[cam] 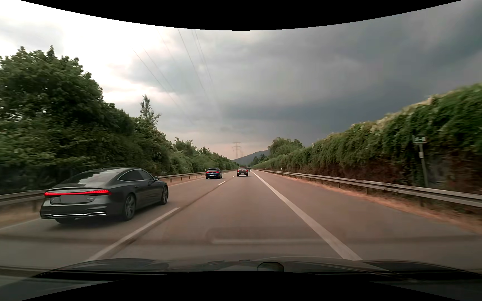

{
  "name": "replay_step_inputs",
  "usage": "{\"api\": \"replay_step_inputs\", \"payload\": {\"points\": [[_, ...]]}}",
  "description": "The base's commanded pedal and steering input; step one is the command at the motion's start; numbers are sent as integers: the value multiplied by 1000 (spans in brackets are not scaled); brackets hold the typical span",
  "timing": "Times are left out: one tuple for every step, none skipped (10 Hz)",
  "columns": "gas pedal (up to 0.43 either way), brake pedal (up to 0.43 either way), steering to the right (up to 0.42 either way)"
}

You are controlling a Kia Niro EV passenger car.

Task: Follow the waypoints while adhering to traffic rules and regulations

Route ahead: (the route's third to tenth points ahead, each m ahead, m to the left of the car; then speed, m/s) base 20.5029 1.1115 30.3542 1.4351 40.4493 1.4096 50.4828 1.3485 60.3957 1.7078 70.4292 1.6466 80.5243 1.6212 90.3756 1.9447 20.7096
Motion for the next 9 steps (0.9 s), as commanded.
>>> {"api": "replay_step_inputs", "payload": {"points": [[118,0,-2],[118,0,-2],[118,0,-3],[118,0,-3],[118,0,-3],[118,0,-3],[118,0,-3],[118,0,-3],[118,0,-3]]}}
